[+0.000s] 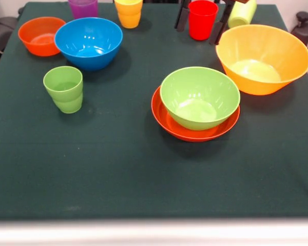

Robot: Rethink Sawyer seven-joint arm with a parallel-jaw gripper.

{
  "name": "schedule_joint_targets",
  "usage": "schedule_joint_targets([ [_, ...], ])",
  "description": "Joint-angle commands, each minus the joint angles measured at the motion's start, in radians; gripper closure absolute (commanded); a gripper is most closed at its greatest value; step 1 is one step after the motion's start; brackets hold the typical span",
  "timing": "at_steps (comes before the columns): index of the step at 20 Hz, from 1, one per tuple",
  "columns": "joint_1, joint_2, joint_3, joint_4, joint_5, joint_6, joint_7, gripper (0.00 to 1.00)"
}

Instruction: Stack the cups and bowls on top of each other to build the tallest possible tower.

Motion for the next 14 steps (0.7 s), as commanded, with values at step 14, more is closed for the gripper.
schedule_joint_targets([
  [14, 0.059, 0.055, -0.001, 0.325, -0.105, -0.164, 0.034, 0.0],
])
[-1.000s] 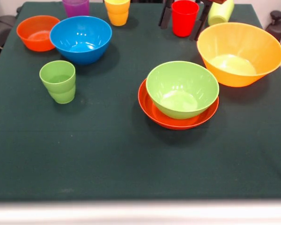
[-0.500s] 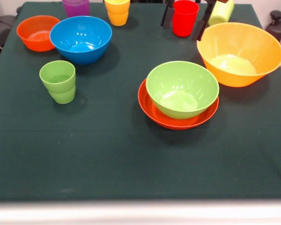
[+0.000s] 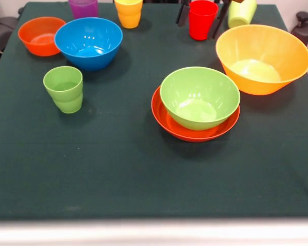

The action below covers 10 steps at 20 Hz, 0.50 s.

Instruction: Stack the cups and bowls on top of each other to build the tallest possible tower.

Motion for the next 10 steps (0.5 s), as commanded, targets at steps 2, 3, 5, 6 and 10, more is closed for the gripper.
schedule_joint_targets([
  [2, 0.008, 0.079, 0.059, 0.219, -0.064, -0.16, 0.048, 0.0],
  [3, -0.002, 0.085, 0.08, 0.227, -0.043, -0.177, 0.054, 0.0],
  [5, -0.027, 0.101, 0.136, 0.241, 0.007, -0.208, 0.06, 0.0],
  [6, -0.043, 0.104, 0.168, 0.256, 0.023, -0.244, 0.058, 0.0],
  [10, -0.104, 0.115, 0.279, 0.292, 0.075, -0.305, 0.041, 0.0],
])
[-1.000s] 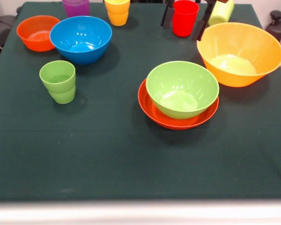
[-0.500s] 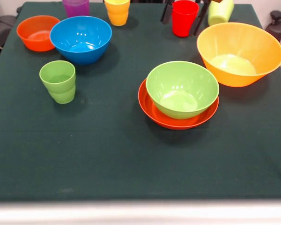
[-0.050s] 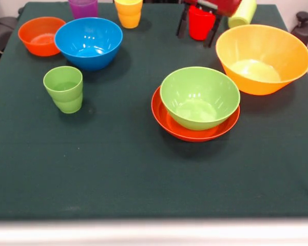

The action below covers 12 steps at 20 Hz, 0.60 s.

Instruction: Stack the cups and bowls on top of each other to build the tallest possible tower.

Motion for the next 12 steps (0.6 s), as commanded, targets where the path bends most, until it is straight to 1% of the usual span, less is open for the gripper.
schedule_joint_targets([
  [1, -0.064, 0.086, 0.23, 0.114, 0.058, -0.092, 0.04, 0.0],
  [5, -0.079, 0.101, 0.258, 0.109, 0.076, -0.084, 0.036, 0.0],
  [10, -0.089, 0.093, 0.269, 0.121, 0.075, -0.078, 0.034, 0.0],
  [12, -0.09, 0.08, 0.274, 0.145, 0.07, -0.093, 0.042, 0.0],
])
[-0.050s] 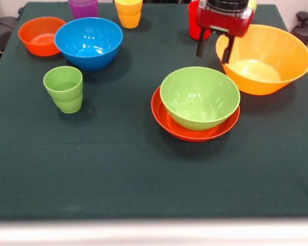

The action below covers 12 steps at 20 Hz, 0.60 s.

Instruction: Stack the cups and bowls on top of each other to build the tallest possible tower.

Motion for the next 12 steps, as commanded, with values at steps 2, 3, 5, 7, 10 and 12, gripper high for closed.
schedule_joint_targets([
  [2, -0.023, -0.005, 0.149, 0.096, 0.024, -0.003, 0.037, 0.0],
  [3, -0.03, -0.026, 0.157, 0.117, 0.029, 0.011, 0.034, 0.0],
  [5, -0.039, -0.041, 0.166, 0.135, 0.028, 0.019, 0.03, 0.0],
  [7, -0.031, -0.034, 0.162, 0.143, 0.016, -0.006, 0.041, 0.0],
  [10, -0.012, 0.014, 0.149, 0.126, -0.003, -0.057, 0.056, 0.0],
  [12, 0.004, 0.028, 0.134, 0.126, -0.01, -0.068, 0.064, 0.0],
])
